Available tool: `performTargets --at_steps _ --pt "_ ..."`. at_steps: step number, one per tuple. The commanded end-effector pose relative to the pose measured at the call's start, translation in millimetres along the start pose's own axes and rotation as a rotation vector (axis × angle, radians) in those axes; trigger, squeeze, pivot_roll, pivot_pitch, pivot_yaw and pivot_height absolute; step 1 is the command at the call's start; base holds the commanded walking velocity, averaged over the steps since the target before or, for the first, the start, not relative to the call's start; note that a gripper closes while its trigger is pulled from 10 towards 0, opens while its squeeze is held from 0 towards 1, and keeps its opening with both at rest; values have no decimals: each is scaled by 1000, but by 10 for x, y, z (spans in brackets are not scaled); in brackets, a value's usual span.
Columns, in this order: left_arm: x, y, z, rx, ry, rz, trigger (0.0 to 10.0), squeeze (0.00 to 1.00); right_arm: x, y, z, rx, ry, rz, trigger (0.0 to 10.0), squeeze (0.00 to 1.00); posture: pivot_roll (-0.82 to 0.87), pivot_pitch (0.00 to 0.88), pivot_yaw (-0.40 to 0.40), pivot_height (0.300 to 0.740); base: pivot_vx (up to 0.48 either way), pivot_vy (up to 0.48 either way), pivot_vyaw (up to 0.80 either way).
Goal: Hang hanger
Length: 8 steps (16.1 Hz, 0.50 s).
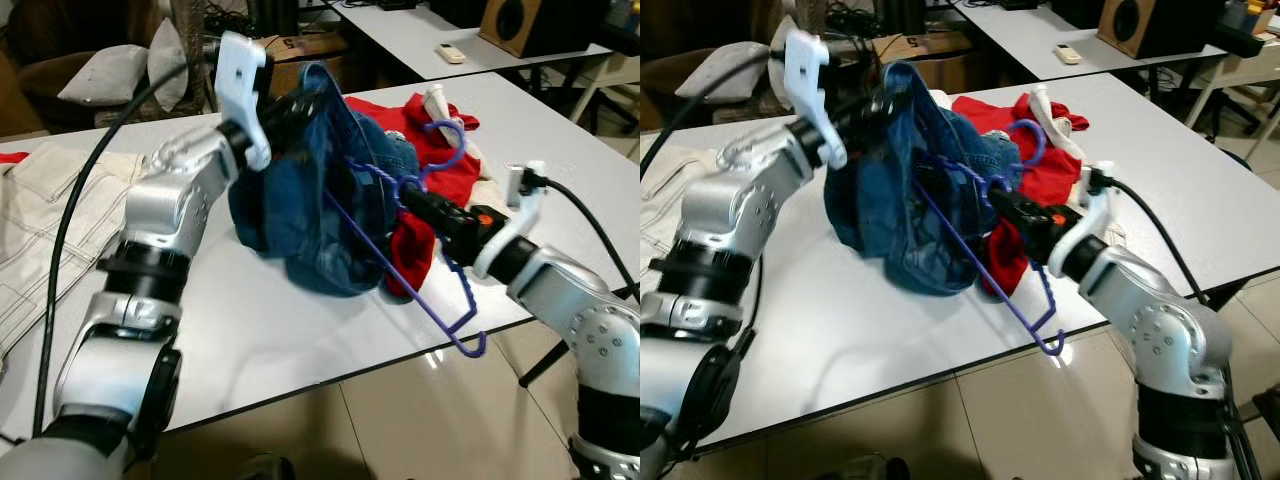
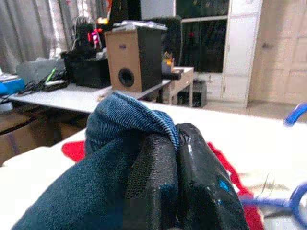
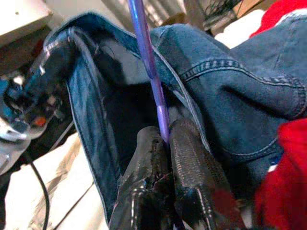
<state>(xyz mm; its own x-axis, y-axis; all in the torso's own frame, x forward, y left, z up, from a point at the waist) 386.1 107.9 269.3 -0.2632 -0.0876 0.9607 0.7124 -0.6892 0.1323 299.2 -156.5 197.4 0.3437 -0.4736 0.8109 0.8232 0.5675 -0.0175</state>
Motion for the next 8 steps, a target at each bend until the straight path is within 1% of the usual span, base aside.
performTargets --at_steps 1,3,4,5,6,7,8 --pt "124 -46 16 0 32 -21 0 0 38 -50 23 -8 10 -28 10000 0 -55 0 40 740 0 0 0" --pt "112 -86 -110 -70 37 -21 0 0 21 -92 -15 -34 28 -47 10000 0 -58 0 37 740 0 0 0" --pt "10 -99 -210 -107 49 12 0 0 -12 -104 -43 -52 39 -52 10000 0 -60 0 38 740 0 0 0" --pt "-88 -98 -243 -108 83 53 0 0 -27 -100 -50 -56 43 -53 10000 0 -70 0 42 740 0 0 0" --pt "-419 -122 -315 -107 179 202 0 0 -66 -85 -100 -81 67 -59 10000 0 -73 0 41 740 0 0 0" --pt "-477 -132 -324 -104 188 229 0 0 -75 -85 -118 -88 73 -59 10000 0 -73 0 41 740 0 0 0" --pt "-694 -182 -297 -53 261 350 10000 0 -109 -79 -214 -149 66 -52 10000 0 -77 0 43 740 0 0 0"
Point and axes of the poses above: a point about 5 cm out from each wrist's last joint towards the gripper, its own y axis pointing out of the wrist towards the gripper, its own x axis along the axis of the wrist's last joint, z = x × y, the point moved 2 cm from there along y, pointing out of the wrist towards the gripper, and after that the axes turned 9 degrees about y, right-handed, at the moved point
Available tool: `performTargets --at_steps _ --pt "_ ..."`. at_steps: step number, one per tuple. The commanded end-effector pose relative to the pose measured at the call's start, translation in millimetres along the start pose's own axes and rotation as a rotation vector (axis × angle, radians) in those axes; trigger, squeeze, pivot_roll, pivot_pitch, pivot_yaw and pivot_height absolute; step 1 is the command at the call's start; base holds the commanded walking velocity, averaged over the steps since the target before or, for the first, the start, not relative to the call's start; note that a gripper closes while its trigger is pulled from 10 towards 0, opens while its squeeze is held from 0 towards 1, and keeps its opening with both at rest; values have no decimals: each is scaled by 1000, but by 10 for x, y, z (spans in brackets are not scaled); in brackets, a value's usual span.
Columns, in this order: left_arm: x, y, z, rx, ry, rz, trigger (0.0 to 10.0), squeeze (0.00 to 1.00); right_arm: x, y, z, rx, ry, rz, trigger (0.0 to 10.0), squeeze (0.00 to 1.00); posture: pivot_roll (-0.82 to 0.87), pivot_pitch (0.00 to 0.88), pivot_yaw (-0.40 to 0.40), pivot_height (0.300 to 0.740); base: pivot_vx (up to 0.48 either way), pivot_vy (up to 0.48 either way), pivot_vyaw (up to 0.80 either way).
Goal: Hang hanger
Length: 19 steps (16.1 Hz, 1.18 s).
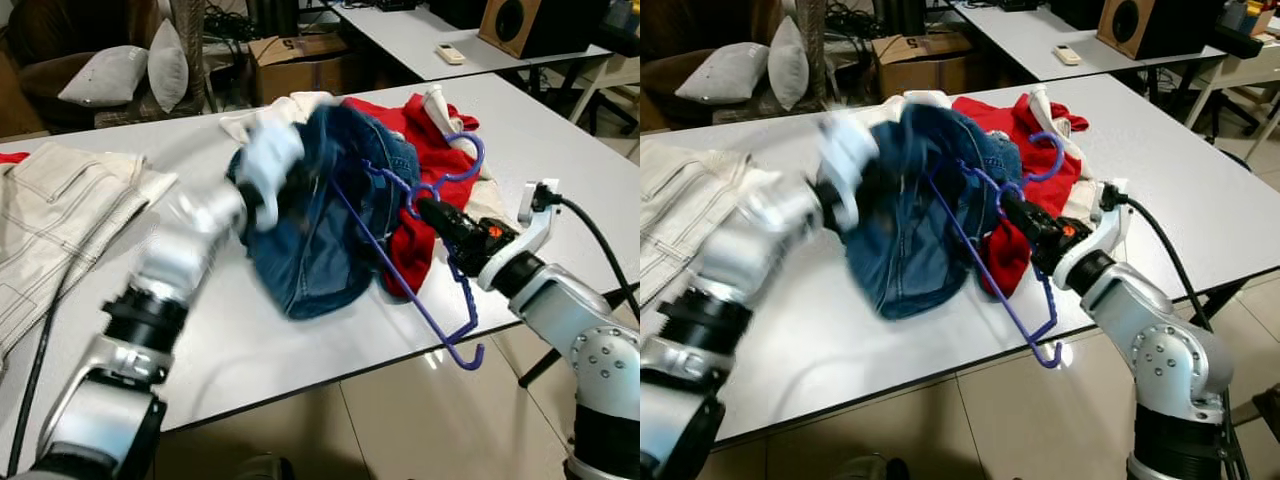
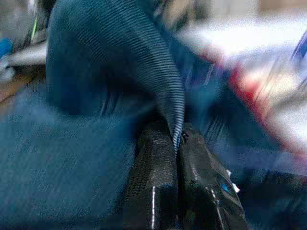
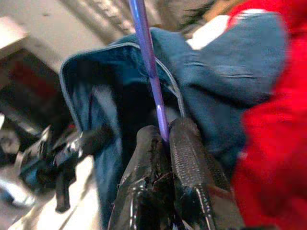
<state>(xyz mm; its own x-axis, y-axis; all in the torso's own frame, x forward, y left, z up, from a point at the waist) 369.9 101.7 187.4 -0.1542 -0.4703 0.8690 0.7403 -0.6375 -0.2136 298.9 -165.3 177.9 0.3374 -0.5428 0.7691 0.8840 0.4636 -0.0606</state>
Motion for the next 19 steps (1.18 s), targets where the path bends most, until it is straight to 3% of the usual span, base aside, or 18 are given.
performTargets --at_steps 1,2,3,9,12,13,14,17,19 --pt "-44 -13 47 47 14 41 10000 0 9 -11 -83 -57 5 -18 10000 0 -80 0 44 740 0 0 0" --pt "-50 -9 -16 32 -15 33 10000 0 9 2 -102 -71 5 -22 10000 0 -80 0 44 740 0 0 0" --pt "-42 -3 -78 26 -2 22 10000 1000 3 12 -79 -63 7 -23 10000 0 -81 0 44 740 0 0 0" --pt "-82 75 -383 96 1 22 10000 1000 -92 83 41 -30 33 -16 10000 0 -85 0 45 740 0 0 0" --pt "-124 82 -383 159 -36 51 10000 1000 -108 107 70 -23 44 -15 10000 0 -88 0 43 740 0 0 0" --pt "-138 74 -365 172 -40 57 8392 357 -105 105 71 -22 44 -15 10000 0 -88 0 43 740 0 0 0" --pt "-156 45 -321 192 -46 65 0 0 -99 99 66 -23 43 -16 10000 0 -87 0 40 740 0 0 0" --pt "-158 -51 -174 224 -54 67 0 0 -139 108 46 -29 7 0 10000 0 -84 0 38 740 0 0 0" --pt "-46 -120 -94 172 -115 -3 0 0 -143 180 96 19 -4 -35 10000 0 -66 0 37 740 0 0 0"
Point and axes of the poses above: a point about 5 cm out from each wrist's last joint towards the gripper, its own y axis pointing out of the wrist towards the gripper, its own x axis along the axis of the wrist's last joint, z = x × y, the point moved 2 cm from there along y, pointing out of the wrist towards the gripper, and after that the axes turned 9 degrees about y, right-handed, at the moved point
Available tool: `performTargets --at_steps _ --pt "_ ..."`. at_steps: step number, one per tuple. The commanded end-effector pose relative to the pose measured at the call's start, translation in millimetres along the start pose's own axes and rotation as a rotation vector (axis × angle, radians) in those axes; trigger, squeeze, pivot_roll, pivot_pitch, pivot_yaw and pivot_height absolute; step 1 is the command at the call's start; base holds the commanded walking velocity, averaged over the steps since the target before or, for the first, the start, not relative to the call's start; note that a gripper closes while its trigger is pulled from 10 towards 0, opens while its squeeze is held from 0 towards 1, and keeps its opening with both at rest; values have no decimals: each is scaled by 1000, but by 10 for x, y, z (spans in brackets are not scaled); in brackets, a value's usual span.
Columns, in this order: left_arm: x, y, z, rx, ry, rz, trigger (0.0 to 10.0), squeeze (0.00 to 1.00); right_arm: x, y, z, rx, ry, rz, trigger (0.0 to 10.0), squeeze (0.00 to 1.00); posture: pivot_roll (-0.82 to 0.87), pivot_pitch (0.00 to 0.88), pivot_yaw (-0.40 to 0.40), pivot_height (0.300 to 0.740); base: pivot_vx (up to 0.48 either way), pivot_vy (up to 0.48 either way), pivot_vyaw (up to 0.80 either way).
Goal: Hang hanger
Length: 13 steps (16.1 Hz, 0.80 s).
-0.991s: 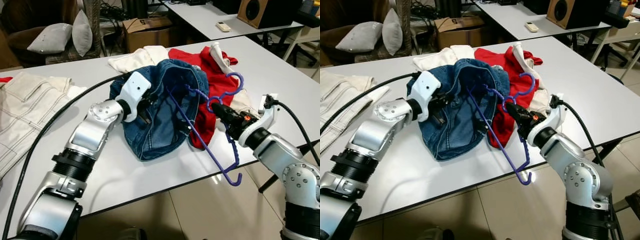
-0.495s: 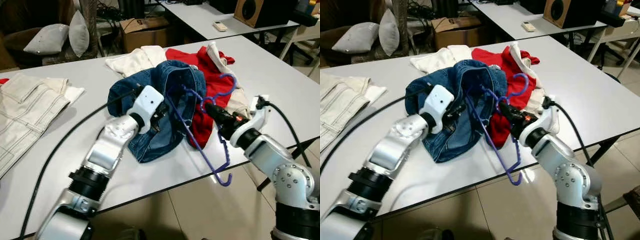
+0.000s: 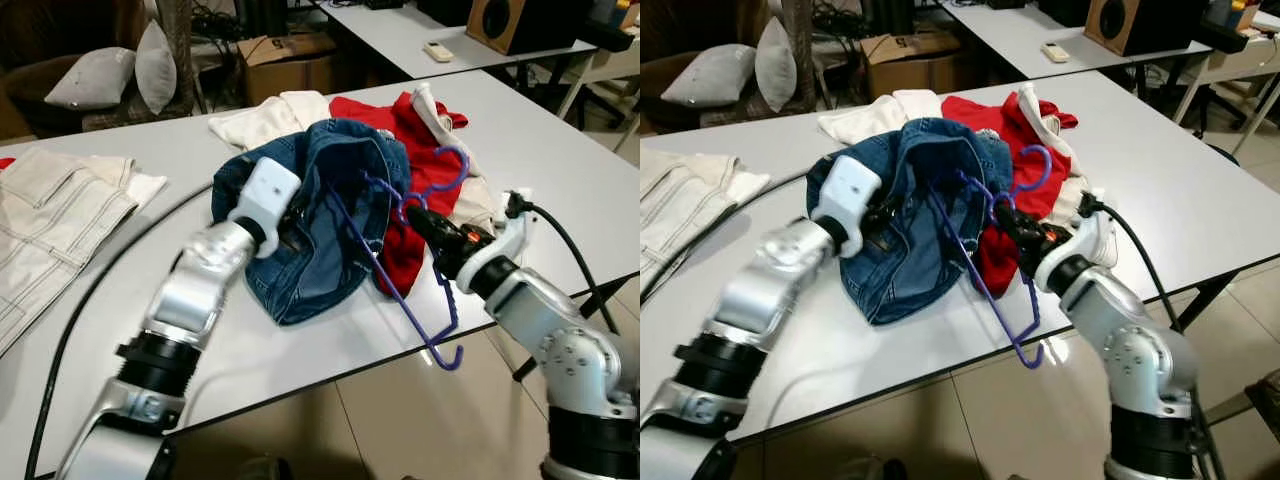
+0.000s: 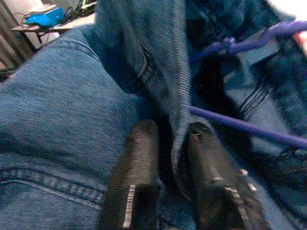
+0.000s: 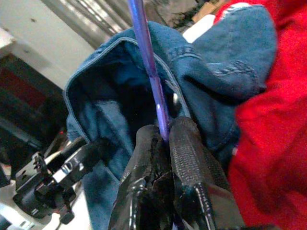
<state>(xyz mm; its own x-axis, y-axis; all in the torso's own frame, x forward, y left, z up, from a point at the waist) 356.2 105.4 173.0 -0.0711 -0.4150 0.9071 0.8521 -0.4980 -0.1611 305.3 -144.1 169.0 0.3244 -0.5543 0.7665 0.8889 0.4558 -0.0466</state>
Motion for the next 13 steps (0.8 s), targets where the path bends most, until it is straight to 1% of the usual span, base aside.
performTargets --at_steps 1,2,3,4,6,7,8,9,12,13 --pt "123 -39 58 -31 -39 -47 0 0 22 53 41 30 -10 -30 10000 0 -66 0 37 740 0 0 0" --pt "250 -71 122 -59 -83 -90 0 0 50 142 56 36 -17 -54 10000 0 -51 0 35 740 0 0 0" --pt "336 -90 164 -75 -102 -115 0 0 86 202 63 33 -22 -76 10000 0 -51 0 35 740 0 0 0" --pt "420 -103 212 -90 -104 -134 0 0 149 255 86 37 -19 -104 10000 0 -34 0 31 740 0 0 0" --pt "536 -108 312 -93 -91 -155 0 0 301 312 137 31 -52 -172 10000 0 -6 0 24 740 0 0 0" --pt "566 -105 285 -126 -64 -152 0 0 377 305 152 30 -58 -211 10000 0 -3 0 29 740 0 0 0" --pt "562 -105 265 -135 -57 -147 0 0 380 302 150 29 -61 -214 10000 0 -3 0 31 740 0 0 0" --pt "530 -112 108 -200 -61 -134 0 0 371 286 130 27 -61 -219 10000 0 -3 0 31 740 0 0 0" --pt "472 -90 23 -174 -109 -115 0 0 324 267 94 13 -61 -219 10000 0 -8 0 43 740 0 0 0" --pt "460 -88 -8 -180 -141 -115 0 0 307 272 89 9 -63 -218 10000 0 -11 0 42 740 0 0 0"
Point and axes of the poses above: a point about 5 cm out from each wrist's last joint towards the gripper, its own y axis pointing out of the wrist towards the gripper, its own x axis along the axis of the wrist's last joint, z = x × y, the point moved 2 cm from there along y, pointing out of the wrist towards the gripper, and after that the axes turned 9 degrees about y, right-handed, at the moved point
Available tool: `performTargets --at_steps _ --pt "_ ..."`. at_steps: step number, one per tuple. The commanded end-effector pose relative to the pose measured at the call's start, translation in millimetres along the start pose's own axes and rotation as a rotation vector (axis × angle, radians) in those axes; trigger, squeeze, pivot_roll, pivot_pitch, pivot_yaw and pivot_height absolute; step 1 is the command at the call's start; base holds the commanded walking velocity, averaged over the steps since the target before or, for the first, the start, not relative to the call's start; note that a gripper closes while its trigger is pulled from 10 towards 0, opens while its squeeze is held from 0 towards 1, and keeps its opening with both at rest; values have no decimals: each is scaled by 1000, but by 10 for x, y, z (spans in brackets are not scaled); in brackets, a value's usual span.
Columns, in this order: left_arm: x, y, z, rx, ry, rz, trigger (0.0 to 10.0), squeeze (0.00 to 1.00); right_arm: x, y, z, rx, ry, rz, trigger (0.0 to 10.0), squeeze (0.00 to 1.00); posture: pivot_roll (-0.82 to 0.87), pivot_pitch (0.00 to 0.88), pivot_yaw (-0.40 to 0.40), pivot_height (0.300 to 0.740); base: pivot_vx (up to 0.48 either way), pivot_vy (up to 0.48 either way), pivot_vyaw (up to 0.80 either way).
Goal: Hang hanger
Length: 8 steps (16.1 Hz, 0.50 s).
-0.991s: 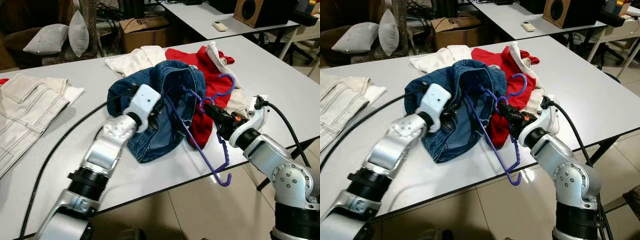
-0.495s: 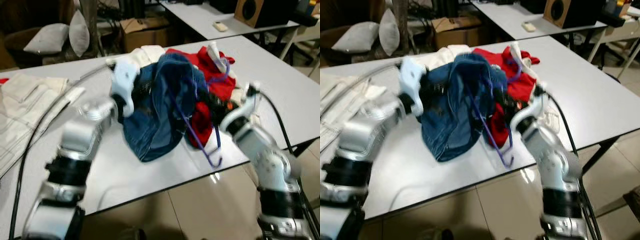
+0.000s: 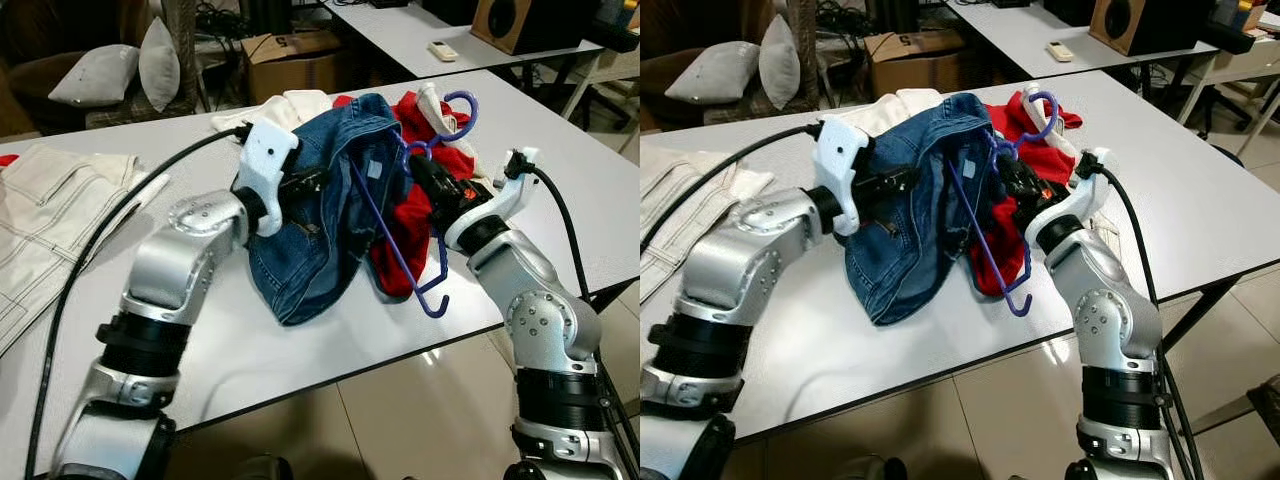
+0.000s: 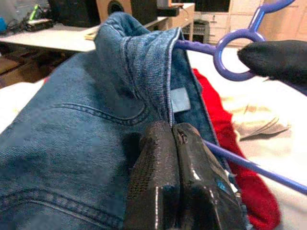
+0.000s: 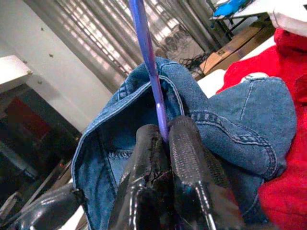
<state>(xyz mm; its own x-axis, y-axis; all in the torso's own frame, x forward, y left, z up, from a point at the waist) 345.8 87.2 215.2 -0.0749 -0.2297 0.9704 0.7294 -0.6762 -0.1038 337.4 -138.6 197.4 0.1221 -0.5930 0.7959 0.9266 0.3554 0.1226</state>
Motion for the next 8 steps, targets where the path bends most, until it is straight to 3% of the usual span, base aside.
performTargets --at_steps 1,4,6,7,8 --pt "29 -21 10 10 -35 -17 0 0 15 -12 -23 -12 -4 -20 10000 0 -13 0 43 740 0 0 0" --pt "258 -45 59 -2 -186 -162 0 0 7 33 10 0 -1 -34 10000 0 -15 0 38 740 0 0 0" --pt "65 -60 133 65 -27 -21 0 0 -49 58 21 4 -4 -21 10000 0 -11 0 31 740 0 0 0" --pt "-70 -56 108 67 4 50 0 0 -66 69 31 6 -1 -17 10000 0 -13 0 29 740 0 0 0" --pt "-161 -30 19 36 -33 78 941 0 -77 68 34 5 2 -13 10000 0 -12 0 23 740 0 0 0"
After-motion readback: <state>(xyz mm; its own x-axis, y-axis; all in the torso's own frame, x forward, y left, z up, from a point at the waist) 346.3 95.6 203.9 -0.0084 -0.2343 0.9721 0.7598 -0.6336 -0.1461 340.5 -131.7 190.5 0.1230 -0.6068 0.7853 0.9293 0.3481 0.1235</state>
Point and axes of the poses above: a point about 5 cm out from each wrist's last joint towards the gripper, its own y axis pointing out of the wrist towards the gripper, its own x axis along the axis of the wrist's last joint, z = x × y, the point moved 2 cm from there along y, pointing out of the wrist towards the gripper, and after that the axes turned 9 degrees about y, right-handed, at the moved point
